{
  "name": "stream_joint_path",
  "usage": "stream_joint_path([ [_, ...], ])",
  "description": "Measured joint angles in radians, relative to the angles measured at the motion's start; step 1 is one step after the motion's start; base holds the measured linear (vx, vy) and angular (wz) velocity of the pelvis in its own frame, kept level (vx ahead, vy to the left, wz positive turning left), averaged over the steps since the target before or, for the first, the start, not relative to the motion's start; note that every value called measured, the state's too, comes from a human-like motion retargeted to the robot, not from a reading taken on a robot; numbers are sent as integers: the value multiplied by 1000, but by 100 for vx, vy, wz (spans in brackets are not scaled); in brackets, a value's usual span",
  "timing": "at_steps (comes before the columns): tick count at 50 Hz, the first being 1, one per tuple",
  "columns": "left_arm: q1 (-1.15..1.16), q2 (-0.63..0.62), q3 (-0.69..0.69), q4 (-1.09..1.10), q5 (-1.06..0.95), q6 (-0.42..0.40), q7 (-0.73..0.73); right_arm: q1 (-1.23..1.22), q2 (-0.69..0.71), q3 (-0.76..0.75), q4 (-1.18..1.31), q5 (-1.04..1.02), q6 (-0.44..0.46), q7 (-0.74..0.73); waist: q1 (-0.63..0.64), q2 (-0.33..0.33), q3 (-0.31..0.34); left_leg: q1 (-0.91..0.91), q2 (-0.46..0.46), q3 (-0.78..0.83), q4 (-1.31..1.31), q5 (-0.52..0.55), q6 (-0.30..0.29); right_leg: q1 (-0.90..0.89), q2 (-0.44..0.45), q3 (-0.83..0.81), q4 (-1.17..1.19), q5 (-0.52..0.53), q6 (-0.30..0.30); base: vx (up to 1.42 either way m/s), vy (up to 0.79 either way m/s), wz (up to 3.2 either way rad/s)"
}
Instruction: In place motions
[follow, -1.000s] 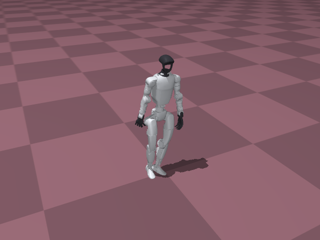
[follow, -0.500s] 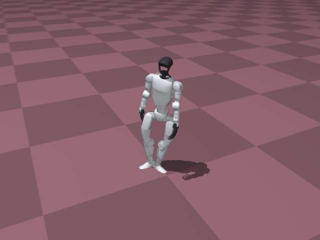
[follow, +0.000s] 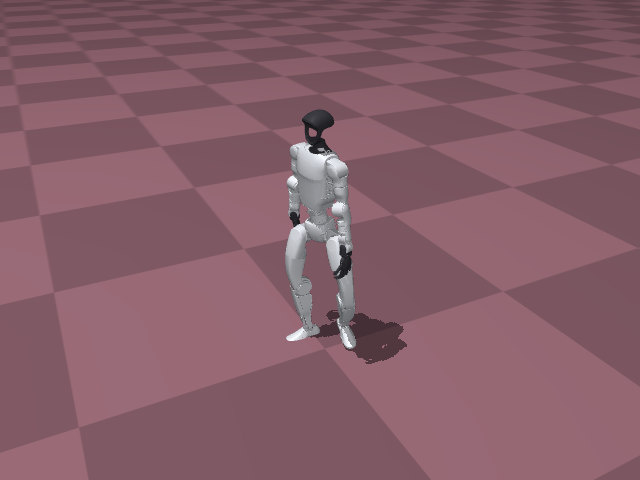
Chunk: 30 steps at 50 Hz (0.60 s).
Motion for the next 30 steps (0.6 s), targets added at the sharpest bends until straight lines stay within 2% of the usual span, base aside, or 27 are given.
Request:
stream_joint_path([
  [2, 9, -11, 8, 12, -3, 5, -1, -17, -4, 17, -18, -17, -2, -12, 63, -16, 20, -78, -105, -209, -14, -25, -14, -16, 12, 69, -1, 15, -11, -17, 19, -201],
  [5, 21, -36, 0, 17, -7, 3, -1, -42, -14, 28, -52, -26, -15, -19, 128, -24, 57, -113, -274, -398, -156, -19, -10, -9, 26, 123, -22, 37, -24, -16, 19, -161],
  [8, 36, -68, -11, 16, 4, 2, 0, -52, -21, 27, -90, -27, -30, -7, 178, 23, 88, -94, -370, -532, -394, 37, -11, 16, 93, 152, -46, 52, -37, -5, 14, -138],
  [9, 43, -81, -17, 14, 5, 1, 0, -52, -22, 26, -102, -26, -33, -4, 186, 45, 95, -79, -386, -569, -468, 91, 34, 27, 117, 154, -54, 55, -39, 2, 9, -113],
  [10, 51, -94, -24, 12, 4, 0, 1, -52, -23, 25, -114, -23, -34, -2, 189, 67, 99, -63, -399, -604, -535, 159, 102, 39, 140, 153, -61, 58, -41, 7, 6, -62],
  [12, 75, -114, -25, 8, 6, -4, -8, -46, -18, 41, -123, -17, -36, -2, 157, 119, 70, -49, -368, -620, -533, 80, 44, 33, 183, 149, -69, 61, -41, 9, 2, -57],
  [13, 84, -120, -17, 6, 12, -4, -19, -48, -13, 59, -123, -9, -34, -4, 162, 132, 57, -68, -347, -587, -527, 94, 32, 20, 200, 173, -67, 64, -42, -2, -2, -65],
  [15, 76, -117, -16, -4, 41, -2, -40, -62, 7, 77, -121, 27, -23, -9, 115, 141, 75, -76, -321, -616, -521, 107, 2, 23, 195, 148, -60, 62, -35, -17, -5, 30],
  [18, 66, -92, -86, -31, 80, -6, -37, -66, 7, 87, -121, 98, -45, 41, 139, 124, 116, -43, -343, -642, -552, 123, 9, 47, 184, 131, -39, 48, -41, -8, -3, 52],
  [22, 85, -75, -146, -75, 145, -16, -25, -48, -6, 129, -135, 66, -60, 71, 229, 101, 96, -70, -363, -676, -555, 137, -2, 31, 152, 101, 0, 18, -38, 1, 2, 47],
  [26, 70, -89, -144, -94, 150, -6, -26, -64, -14, 161, -131, 17, -55, 31, 307, 83, 139, -102, -400, -790, -539, 182, -22, 56, 108, 3, 52, -42, -32, -16, 1, 168],
  [28, 50, -102, -122, -104, 147, 1, -40, -70, -20, 161, -132, 26, -57, 27, 332, 80, 158, -117, -430, -893, -535, 174, -51, 76, 80, -88, 79, -80, -23, -16, -3, 308],
  [30, 40, -114, -99, -115, 134, -4, -52, -61, -26, 155, -131, 35, -61, 18, 374, 65, 167, -129, -454, -931, -540, 141, -62, 103, 49, -174, 92, -113, -9, -9, -3, 340],
])
